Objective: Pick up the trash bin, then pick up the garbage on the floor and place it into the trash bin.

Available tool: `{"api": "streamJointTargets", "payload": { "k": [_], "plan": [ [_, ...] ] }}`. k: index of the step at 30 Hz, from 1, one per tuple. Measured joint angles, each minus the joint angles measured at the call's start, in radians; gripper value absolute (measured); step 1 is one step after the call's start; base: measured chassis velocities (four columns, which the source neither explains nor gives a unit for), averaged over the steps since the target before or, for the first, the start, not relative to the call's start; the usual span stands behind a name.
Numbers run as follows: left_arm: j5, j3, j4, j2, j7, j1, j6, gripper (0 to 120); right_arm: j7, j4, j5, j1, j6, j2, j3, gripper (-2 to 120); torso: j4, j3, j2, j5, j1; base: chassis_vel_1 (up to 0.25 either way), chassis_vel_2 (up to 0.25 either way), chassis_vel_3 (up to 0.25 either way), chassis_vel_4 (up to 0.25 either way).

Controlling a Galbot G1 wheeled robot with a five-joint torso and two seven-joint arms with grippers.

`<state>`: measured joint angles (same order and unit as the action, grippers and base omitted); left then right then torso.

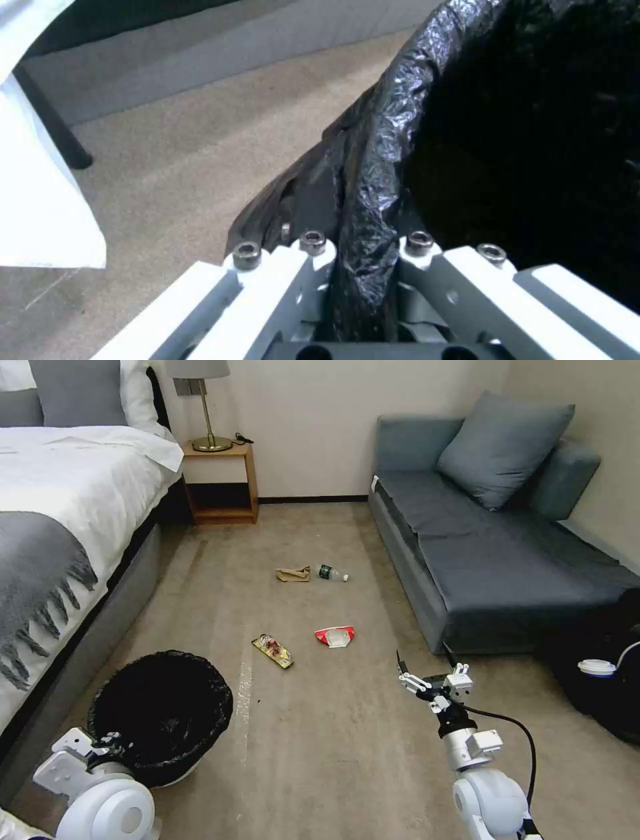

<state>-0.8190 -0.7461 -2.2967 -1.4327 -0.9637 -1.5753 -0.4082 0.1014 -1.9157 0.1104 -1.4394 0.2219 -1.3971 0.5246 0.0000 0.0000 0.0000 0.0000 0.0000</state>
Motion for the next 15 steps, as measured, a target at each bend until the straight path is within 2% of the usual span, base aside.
{"api": "streamJointTargets", "payload": {
  "k": [12,15],
  "plan": [
    [0.000,0.000,-0.002,-0.006,0.000,0.002,0.001,0,-0.003,0.003,-0.004,0.005,0.003,-0.002,-0.003,100,0.0000,0.000,0.000,0.0000,0.000,0.000,0.000,0.000,0.000],
    [0.000,0.002,-0.002,-0.008,0.000,0.004,0.001,0,-0.003,0.004,-0.004,0.005,0.004,-0.002,-0.004,100,0.0000,0.000,0.000,0.0000,0.000,-0.069,0.079,0.063,-0.082]
  ]
}}
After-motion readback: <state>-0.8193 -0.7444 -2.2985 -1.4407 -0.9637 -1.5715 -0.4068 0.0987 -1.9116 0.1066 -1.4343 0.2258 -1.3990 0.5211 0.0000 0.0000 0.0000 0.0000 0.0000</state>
